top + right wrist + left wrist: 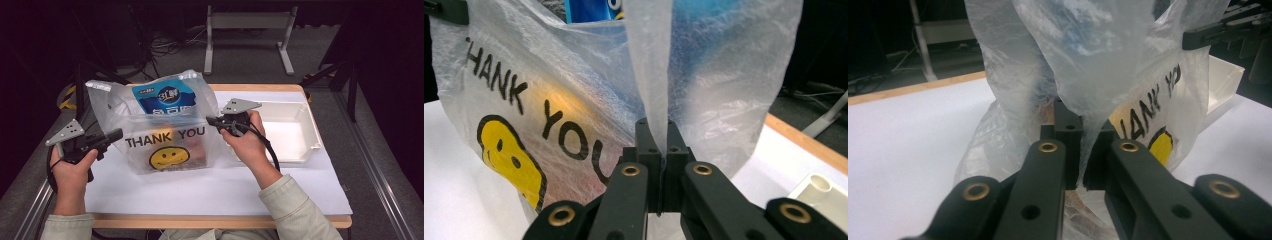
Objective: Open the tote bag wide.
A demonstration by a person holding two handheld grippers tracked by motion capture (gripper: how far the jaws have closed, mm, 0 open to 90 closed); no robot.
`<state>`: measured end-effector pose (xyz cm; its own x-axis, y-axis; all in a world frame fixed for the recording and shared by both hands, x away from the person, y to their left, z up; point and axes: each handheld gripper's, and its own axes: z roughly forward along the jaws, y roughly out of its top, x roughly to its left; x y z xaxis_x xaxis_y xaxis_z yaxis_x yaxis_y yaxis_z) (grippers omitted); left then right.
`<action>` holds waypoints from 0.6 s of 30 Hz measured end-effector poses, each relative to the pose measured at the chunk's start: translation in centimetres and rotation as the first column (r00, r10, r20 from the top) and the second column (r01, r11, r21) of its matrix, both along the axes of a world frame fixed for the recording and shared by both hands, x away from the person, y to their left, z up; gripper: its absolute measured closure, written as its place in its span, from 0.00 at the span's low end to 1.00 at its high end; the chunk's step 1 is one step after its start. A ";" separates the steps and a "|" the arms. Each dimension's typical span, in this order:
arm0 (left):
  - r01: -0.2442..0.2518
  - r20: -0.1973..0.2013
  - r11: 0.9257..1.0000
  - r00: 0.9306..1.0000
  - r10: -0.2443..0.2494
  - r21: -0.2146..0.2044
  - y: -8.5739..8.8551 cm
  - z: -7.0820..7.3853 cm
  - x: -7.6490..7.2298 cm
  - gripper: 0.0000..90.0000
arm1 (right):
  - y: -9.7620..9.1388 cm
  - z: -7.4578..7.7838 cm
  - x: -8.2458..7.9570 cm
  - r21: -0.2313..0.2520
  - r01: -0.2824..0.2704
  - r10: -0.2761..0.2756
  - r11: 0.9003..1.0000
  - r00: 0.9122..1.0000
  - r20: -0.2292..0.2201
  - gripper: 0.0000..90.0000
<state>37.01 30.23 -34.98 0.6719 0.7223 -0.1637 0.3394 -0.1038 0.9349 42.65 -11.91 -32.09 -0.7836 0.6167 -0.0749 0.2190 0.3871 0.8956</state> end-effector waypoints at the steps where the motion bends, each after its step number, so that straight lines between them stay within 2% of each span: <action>1: 0.000 -0.006 1.000 1.000 0.000 0.004 -0.1 -0.1 0.1 0.99 | -0.1 -0.2 0.1 0.001 0.000 0.000 1.000 1.000 -0.002 1.00; 13: 0.007 -0.083 0.999 0.997 -0.004 0.035 -0.5 -1.7 1.1 0.99 | -0.8 -2.1 0.4 0.000 0.000 0.000 1.000 0.999 -0.043 1.00; 15: 0.006 -0.086 0.999 0.996 -0.003 0.037 -0.5 -1.9 1.2 0.99 | -0.9 -2.3 0.4 0.000 0.000 0.000 1.000 0.999 -0.048 1.00; 18: 0.001 -0.118 0.999 0.993 0.003 0.040 -0.6 -2.5 1.5 0.99 | -1.2 -3.0 0.5 -0.001 0.004 -0.004 1.000 0.998 -0.064 1.00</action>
<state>38.50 29.64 -37.46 0.6487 0.7305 -0.2133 0.4476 -0.1395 0.8833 43.12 -13.09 -35.13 -0.7841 0.6201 -0.0253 0.2773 0.3865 0.8796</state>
